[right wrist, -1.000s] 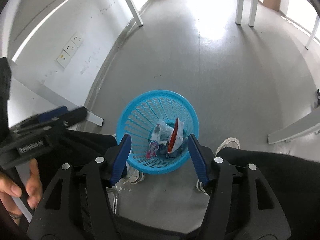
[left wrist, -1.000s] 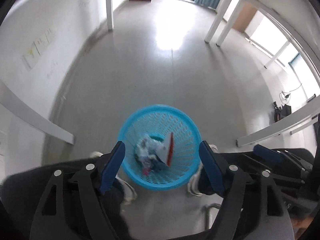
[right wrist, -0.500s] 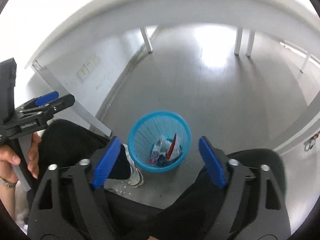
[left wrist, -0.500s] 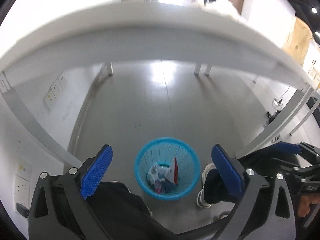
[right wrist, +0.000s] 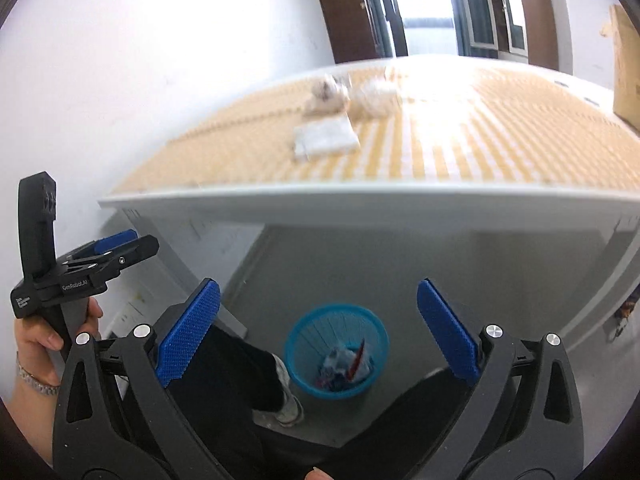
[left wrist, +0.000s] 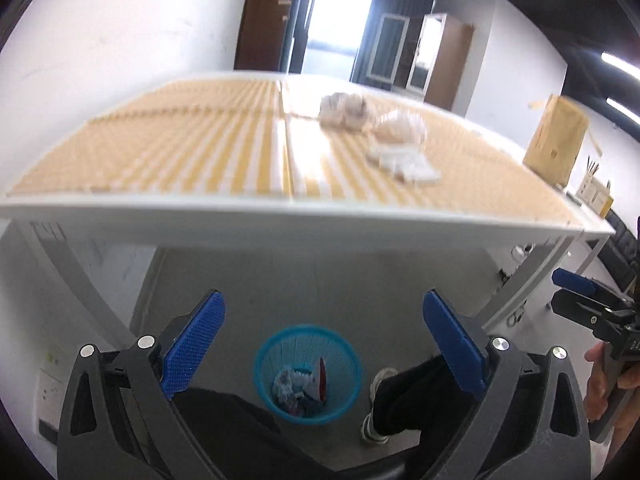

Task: Collect trash
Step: 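Raise both open tools back toward the table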

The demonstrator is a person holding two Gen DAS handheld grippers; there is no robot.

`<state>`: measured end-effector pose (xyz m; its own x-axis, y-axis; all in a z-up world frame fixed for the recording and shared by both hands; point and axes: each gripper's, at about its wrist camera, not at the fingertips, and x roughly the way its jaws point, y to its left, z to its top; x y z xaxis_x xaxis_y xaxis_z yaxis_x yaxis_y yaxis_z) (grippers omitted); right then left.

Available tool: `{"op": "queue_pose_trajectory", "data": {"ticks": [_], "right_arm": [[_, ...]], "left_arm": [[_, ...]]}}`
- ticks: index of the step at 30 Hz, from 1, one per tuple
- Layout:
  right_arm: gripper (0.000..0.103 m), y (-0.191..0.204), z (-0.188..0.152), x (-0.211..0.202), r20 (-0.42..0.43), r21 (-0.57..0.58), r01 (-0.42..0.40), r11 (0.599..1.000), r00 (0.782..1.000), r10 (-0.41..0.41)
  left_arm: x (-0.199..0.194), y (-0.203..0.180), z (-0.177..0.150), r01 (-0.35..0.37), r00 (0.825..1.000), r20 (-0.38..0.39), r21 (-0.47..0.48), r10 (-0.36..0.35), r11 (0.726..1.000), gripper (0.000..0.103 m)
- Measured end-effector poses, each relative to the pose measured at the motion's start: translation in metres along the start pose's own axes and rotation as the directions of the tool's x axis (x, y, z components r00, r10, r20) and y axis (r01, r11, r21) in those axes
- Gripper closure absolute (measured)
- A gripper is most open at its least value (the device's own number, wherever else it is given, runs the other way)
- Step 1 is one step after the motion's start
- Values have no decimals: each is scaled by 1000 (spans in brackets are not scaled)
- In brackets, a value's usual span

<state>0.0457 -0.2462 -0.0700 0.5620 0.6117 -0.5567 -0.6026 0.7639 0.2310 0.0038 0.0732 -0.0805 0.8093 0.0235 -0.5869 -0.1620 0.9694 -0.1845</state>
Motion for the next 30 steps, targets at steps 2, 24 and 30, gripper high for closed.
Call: {"op": "queue_pose_trajectory", "data": {"ticks": [2,24,30], "right_arm": [[9,7,10,-4,23,-15,5,1000,1000,-4],[15,7,92,62,10,-87,36,996,999,-36],[22,2,104,100,-48,-95,28,995,998,-33]], "left_arm": [[-8,2,11,6,1000,25,-5,-6,1000,6],[40,-9,107,47,998,44,71,-50,996,6],[65,-5,126,32,999,24,81,-34,996,6]]}}
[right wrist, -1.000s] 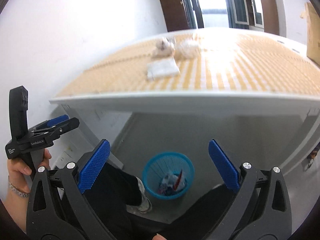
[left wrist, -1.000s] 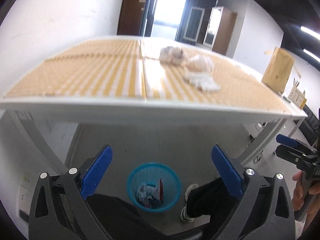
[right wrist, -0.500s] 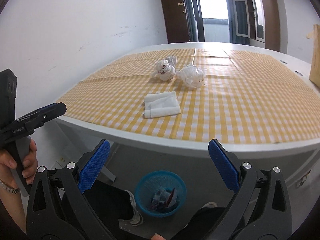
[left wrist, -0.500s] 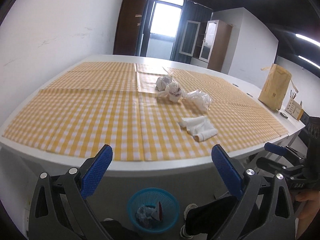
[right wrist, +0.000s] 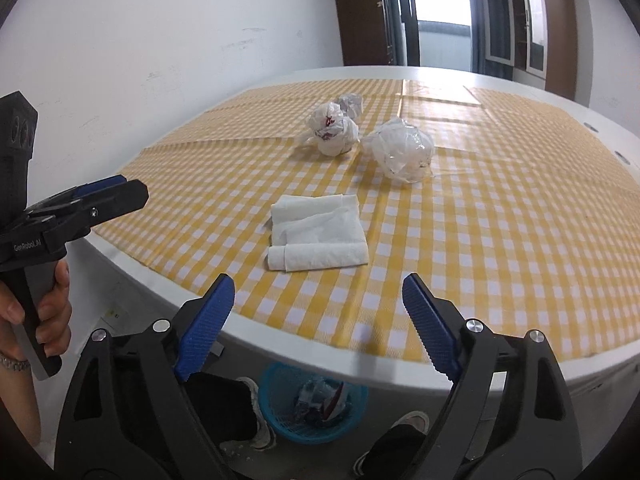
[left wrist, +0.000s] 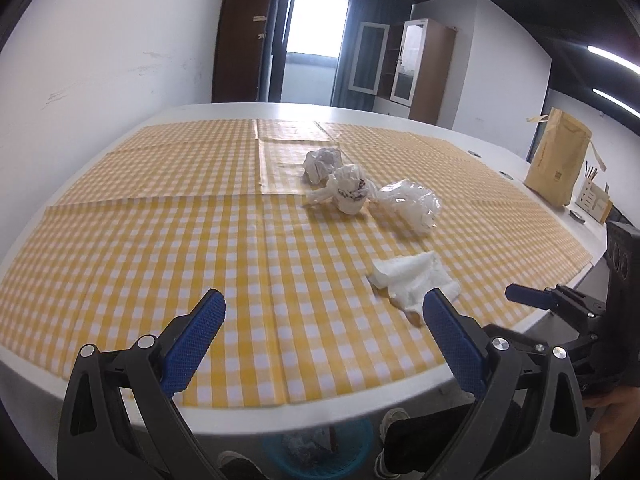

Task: Collect trash
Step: 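Raise both open tools back toward the table, then grasp the crumpled white plastic with the left tool while the right tool grasps the tissue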

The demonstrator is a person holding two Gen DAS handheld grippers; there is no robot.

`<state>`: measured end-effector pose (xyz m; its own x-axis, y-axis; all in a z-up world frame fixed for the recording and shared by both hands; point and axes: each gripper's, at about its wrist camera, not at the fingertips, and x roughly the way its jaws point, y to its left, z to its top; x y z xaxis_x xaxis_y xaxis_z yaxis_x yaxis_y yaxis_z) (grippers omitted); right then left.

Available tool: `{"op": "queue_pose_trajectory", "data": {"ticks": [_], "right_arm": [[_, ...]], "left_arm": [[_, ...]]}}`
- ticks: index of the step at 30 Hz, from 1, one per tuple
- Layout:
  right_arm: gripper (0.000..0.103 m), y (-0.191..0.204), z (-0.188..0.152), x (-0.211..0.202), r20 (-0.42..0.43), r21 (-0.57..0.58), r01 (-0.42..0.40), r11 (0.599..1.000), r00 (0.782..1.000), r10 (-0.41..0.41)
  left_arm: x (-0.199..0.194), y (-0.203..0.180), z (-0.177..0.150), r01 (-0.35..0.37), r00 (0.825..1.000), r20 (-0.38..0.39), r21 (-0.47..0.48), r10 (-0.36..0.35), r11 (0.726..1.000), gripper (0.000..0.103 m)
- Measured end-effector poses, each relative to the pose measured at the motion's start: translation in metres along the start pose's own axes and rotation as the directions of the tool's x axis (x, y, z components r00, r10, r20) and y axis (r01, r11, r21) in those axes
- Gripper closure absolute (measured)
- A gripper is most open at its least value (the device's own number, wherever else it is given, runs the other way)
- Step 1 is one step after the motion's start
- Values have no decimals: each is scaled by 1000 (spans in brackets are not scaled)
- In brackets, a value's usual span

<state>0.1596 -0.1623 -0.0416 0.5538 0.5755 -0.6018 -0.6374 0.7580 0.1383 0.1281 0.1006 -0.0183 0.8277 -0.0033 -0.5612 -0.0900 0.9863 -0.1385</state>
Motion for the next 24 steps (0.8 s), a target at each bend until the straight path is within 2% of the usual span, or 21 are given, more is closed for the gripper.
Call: {"op": "queue_pose_trajectory", "data": {"ticks": [5,10,16,18,20,24], "right_arm": [[26,1,11,21,-25,-2,-10,1000,1000,9],[37,0,23,42,-57,-21,47,999,997,-48],[46,-3,30,60,-79,-22,26,999,997,-27],[57,-2,32,65,-85,-29,19,999,996,-21],[59,-2,32,68,-86,-29,24,999,996,-26],[71,7,31,72,-85,-82,50,995,995,-57]], "left_arm": [[23,2,18,3,1000,-22,-9,-4,1000,6],[52,-11,39,-54,998,-32,85,56,995,6],[98,-12,59,-11,993,-112,74,19,997,6],[112,-13,65,1,992,-129,83,9,997,6],[122,-16,70,-14,991,-133,109,28,994,6],[140,-21,79,-16,990,-139,139,36,990,6]]}}
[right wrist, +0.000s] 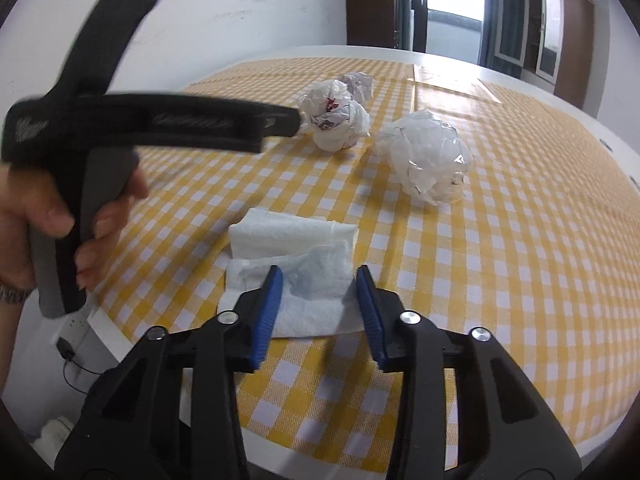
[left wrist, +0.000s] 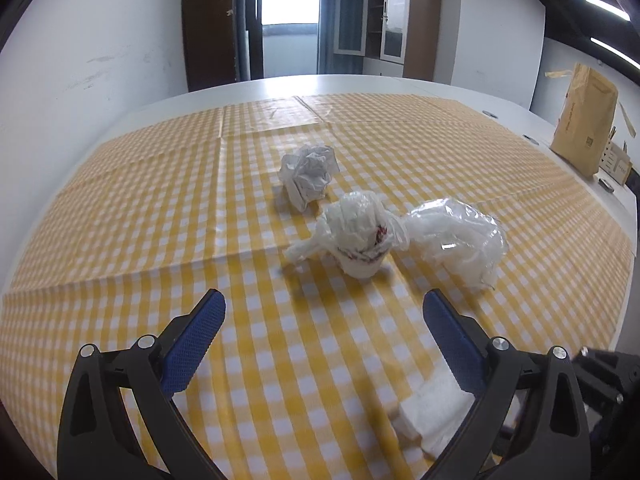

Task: Collect trash

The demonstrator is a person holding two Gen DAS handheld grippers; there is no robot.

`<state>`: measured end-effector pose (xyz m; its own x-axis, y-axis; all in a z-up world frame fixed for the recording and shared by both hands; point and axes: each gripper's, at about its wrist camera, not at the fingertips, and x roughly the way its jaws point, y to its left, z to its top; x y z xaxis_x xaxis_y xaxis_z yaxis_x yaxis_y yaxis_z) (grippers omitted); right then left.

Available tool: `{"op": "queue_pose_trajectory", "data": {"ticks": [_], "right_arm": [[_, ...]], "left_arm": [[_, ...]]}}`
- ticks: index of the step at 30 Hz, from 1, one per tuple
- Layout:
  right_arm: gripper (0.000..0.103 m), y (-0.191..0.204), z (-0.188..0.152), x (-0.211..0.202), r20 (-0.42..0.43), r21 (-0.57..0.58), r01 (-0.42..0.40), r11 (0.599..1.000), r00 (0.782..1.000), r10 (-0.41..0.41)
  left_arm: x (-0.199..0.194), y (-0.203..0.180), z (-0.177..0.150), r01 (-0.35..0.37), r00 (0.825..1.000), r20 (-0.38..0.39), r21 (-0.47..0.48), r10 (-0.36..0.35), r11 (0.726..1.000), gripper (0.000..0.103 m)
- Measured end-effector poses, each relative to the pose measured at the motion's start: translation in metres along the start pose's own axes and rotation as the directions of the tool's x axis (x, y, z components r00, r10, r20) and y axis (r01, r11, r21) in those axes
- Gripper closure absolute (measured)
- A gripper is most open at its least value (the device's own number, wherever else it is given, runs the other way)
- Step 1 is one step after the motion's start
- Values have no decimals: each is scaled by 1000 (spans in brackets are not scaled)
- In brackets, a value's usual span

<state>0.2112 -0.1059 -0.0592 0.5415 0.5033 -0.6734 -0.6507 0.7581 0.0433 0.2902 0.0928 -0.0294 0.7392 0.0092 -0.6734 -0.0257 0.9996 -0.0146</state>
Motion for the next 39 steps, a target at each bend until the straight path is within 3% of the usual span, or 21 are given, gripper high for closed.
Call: {"op": "queue_pose_trajectory", "data": {"ticks": [3,6,11,13,14,15,17,20,23,30,39], "right_arm": [[81,5,0,1,0,-19,-8,1000,1000,8],[90,8,-2,0,7,-29,-21,999,1000,21],[95,9,-9,-4,21,-19,-49,999,999,49],[95,5,-11,-8,23,15,-82,997,996,82],[95,2,-13,-11,27,25,-94,995,995,93],[96,0,-15,-14,32,30,-103,994,994,102],[96,0,-19,-18,40,30,-108,994,993,107],[96,-2,-25,-25,51,47,-116,992,992,113],[96,-3,-26,-27,58,60,-113,992,992,110],[96,-2,-29,-49,124,45,-112,993,987,106],[96,7,-42,-83,200,45,-68,997,978,58]], "left_arm": [[8,4,11,-6,1000,3,-25,6,1000,6],[16,5,22,39,999,-3,-53,-39,998,6],[29,6,34,85,996,-3,-104,-86,991,11],[37,6,35,96,995,-16,-122,-99,988,21],[42,6,34,86,996,-27,-124,-90,989,39],[44,5,32,91,995,-29,-129,-96,987,50],[41,6,30,123,992,-5,-150,-125,981,65],[31,8,23,80,997,25,-177,-77,981,67],[19,9,14,84,996,32,-188,-79,979,69],[-42,13,-24,145,986,112,-238,-121,960,69],[-116,-12,-77,172,970,199,-172,-137,970,69]]}}
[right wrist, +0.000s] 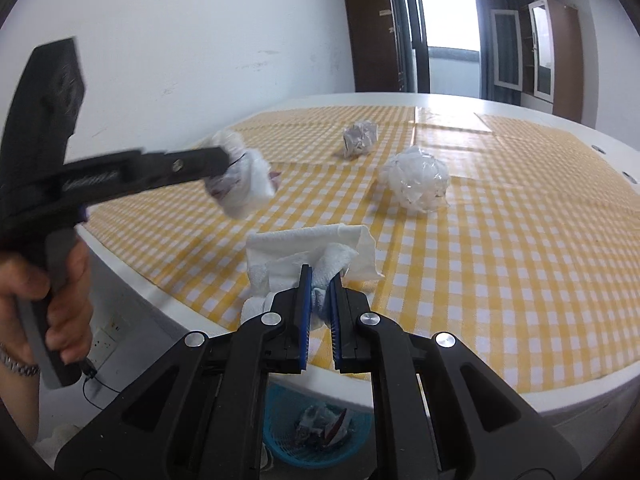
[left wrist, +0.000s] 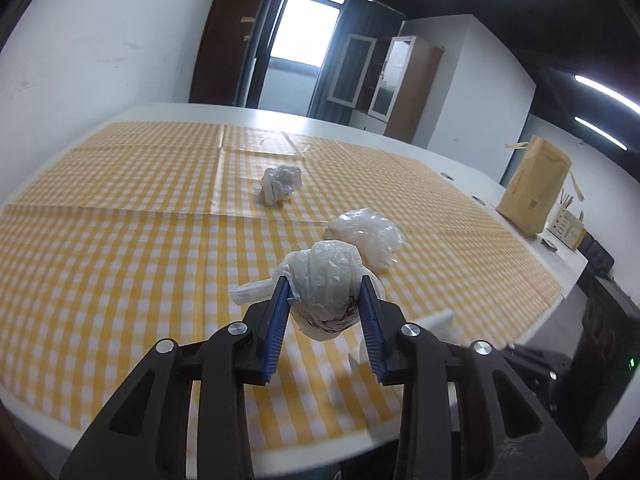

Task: Collect trash

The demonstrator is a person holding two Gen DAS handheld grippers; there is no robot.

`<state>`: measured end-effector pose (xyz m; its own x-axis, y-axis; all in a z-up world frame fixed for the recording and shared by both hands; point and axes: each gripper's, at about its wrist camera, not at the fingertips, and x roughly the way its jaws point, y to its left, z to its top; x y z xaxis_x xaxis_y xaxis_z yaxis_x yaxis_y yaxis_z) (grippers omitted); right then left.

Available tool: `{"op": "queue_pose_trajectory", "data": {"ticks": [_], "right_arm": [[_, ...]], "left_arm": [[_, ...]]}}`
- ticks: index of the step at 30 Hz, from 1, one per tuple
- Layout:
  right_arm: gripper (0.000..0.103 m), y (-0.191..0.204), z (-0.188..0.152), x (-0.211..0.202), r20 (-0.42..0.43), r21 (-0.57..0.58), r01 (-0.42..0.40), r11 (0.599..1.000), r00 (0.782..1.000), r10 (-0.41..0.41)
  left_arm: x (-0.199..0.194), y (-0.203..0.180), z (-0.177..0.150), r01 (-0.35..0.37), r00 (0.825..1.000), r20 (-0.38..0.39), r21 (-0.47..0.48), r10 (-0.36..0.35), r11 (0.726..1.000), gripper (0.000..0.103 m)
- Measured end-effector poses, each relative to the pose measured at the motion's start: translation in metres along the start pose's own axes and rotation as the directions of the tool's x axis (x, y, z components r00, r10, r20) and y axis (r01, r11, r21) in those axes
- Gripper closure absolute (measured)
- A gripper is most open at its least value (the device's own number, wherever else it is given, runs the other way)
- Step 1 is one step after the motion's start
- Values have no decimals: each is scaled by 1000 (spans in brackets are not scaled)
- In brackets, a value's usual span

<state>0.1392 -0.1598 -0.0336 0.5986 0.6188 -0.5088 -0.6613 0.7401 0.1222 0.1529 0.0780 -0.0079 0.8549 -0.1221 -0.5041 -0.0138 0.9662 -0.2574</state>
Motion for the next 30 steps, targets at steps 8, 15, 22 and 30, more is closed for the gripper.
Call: {"op": "queue_pose_trajectory", "data": {"ticks": [8,15,22,30], "right_arm": [[96,3,-16,-30,36,45,-46,998,998,44],[96,10,-33,-49,19,29,-20,999,1000,19],[96,23,-55,-69,9,10,-10,1000,1000,10],[96,30,-79,-82,-15,6,-14,1000,1000,14]], "left_arm": [[-42,-4,-31,24,1000,8,-31,-23,999,69],[-73,-8,-59,23,1000,21,-36,-22,999,68],[-98,-21,-78,30,999,23,-3,-30,1000,68],[-112,-28,-105,47,999,1,7,-47,999,68]]}}
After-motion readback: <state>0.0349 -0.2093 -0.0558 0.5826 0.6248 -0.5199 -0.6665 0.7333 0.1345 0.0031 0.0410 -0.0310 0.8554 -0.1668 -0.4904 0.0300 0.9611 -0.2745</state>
